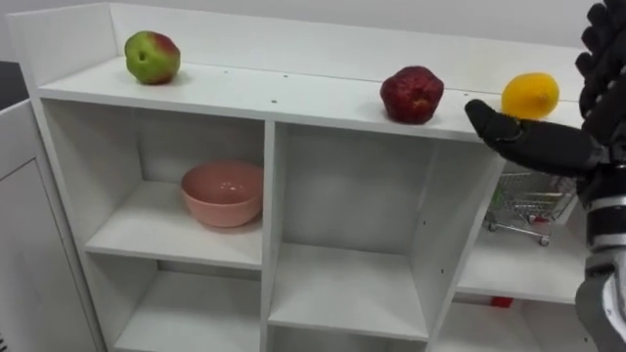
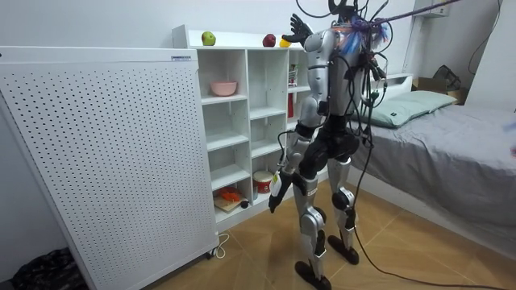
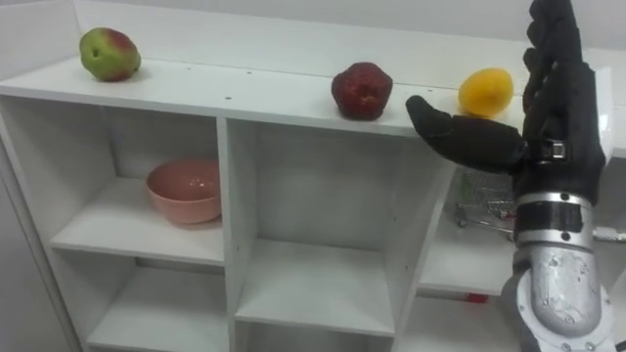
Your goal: Arrange fruit in the closet
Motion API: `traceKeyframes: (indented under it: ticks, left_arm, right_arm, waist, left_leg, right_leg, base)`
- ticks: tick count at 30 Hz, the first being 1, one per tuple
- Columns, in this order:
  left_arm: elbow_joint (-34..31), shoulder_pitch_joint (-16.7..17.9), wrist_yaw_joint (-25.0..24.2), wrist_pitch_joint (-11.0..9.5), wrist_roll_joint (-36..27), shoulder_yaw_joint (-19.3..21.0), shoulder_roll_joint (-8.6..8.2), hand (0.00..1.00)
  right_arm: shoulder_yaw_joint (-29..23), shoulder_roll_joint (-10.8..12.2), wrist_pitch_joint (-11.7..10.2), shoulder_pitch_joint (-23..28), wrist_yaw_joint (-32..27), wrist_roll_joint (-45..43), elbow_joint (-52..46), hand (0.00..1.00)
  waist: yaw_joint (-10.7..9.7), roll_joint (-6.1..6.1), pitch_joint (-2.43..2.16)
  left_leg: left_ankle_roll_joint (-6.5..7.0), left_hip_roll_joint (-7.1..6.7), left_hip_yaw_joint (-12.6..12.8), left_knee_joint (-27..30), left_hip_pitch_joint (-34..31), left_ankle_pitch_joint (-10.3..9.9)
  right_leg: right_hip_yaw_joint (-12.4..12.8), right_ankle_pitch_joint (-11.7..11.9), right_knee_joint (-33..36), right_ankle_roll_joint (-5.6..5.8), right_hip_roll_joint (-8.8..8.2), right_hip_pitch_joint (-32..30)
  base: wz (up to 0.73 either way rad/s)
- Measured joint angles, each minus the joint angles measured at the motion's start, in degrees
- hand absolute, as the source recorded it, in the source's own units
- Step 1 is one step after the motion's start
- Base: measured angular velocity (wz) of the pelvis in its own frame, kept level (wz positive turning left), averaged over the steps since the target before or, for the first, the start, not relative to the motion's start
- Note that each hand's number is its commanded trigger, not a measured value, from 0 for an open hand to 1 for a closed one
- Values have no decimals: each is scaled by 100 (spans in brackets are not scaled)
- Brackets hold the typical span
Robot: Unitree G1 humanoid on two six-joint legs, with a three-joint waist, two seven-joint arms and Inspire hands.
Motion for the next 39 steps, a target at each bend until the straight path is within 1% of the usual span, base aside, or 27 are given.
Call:
traceKeyframes:
  ticks: [2, 6, 8, 10, 16, 21, 24, 28, 31, 32, 35, 37, 39]
  left_arm:
    - [-1, -16, 0, 0, 1, 0, 0, 0]
    - [-13, -8, 1, 7, 0, 0, 11, 0]
    - [-17, -7, 1, 6, 0, 0, 13, 0]
    - [-20, -9, -1, 4, 7, 13, 32, 0]
    - [-138, -34, -14, -1, 8, 24, 97, 0]
    - [-161, -31, -68, 0, 23, 23, 129, 0]
    - [-181, -30, -101, 1, 206, 31, 131, 0]
    - [-308, -2, -131, 3, 233, 67, 130, 0]
    - [-389, -2, -218, 4, 233, 136, 132, 0]
    - [-398, -2, -221, 5, 235, 137, 132, 0]
    - [-424, -2, -220, 13, 232, 133, 135, 0]
    - [-420, -2, -207, 58, 229, 124, 135, 0]
    - [-407, 6, -195, 113, 229, 124, 137, 0]
  right_arm:
    - [27, -40, 54, -52, 67, -20, 32, 0]
    - [99, -55, 59, -59, 232, -149, 32, 0]
    - [108, -62, 59, -83, 276, -150, 32, 0]
    - [110, -80, 59, -93, 300, -205, 37, 0]
    - [130, -186, 59, -93, 412, -241, 45, 0]
    - [214, -207, 59, -93, 490, -238, 46, 0]
    - [214, -208, 59, -93, 557, -234, 45, 0]
    - [214, -220, 74, -93, 677, -220, 46, 0]
    - [214, -230, 164, -93, 752, -213, 46, 0]
    - [214, -246, 175, -93, 784, -198, 55, 0]
    - [264, -415, 189, -96, 941, -176, 252, 0]
    - [427, -601, 247, -147, 1038, -7, 535, 0]
    - [445, -641, 274, -260, 1092, 89, 655, 0]
  waist:
    - [32, -4, -1]
    - [39, -51, -16]
    - [50, -68, -20]
    - [96, -84, -27]
    - [186, -95, -24]
    - [198, -108, -20]
    - [199, -125, -26]
    - [200, -133, -25]
    - [193, -129, -23]
    - [196, -126, -22]
    - [214, -124, -21]
    - [216, -130, -24]
    - [200, -138, -28]
  left_leg:
    - [-1, 0, -18, -1, -9, 1]
    - [-2, -2, -100, -1, -41, 1]
    - [-2, -2, -112, -5, -41, 1]
    - [-2, -3, -147, -16, -42, 1]
    - [-2, -3, -172, -22, -41, 1]
    - [-2, -4, -173, -26, -48, 1]
    - [-2, -4, -163, -19, -79, 1]
    - [-4, -4, -155, -10, -104, 2]
    - [-5, -4, -154, -10, -107, 3]
    - [-5, -4, -154, -10, -107, 3]
    - [-5, -5, -158, -13, -97, 3]
    - [-7, -5, -177, -21, -94, 4]
    - [-11, -4, -177, -23, -94, 7]
  right_leg:
    - [-17, 0, -1, 0, 0, 0]
    - [-92, 0, -1, 0, 0, -1]
    - [-89, 0, -2, 0, 0, -1]
    - [-96, 0, -3, 0, 0, -4]
    - [-148, 0, -7, 0, 0, -1]
    - [-152, 0, -8, 0, 0, -4]
    - [-153, 0, -11, 0, 0, -22]
    - [-160, 0, -13, 0, 0, -39]
    - [-161, 0, -13, 0, 0, -41]
    - [-161, 0, -14, 0, 0, -40]
    - [-160, 0, -13, 0, 0, -32]
    - [-174, 0, -15, 0, 0, -33]
    - [-187, 0, -17, 0, 0, -33]
  base:
    - [6]
    - [10]
    - [3]
    - [0]
    - [0]
    - [0]
    - [0]
    - [0]
    - [0]
    - [0]
    - [0]
    - [0]
    - [0]
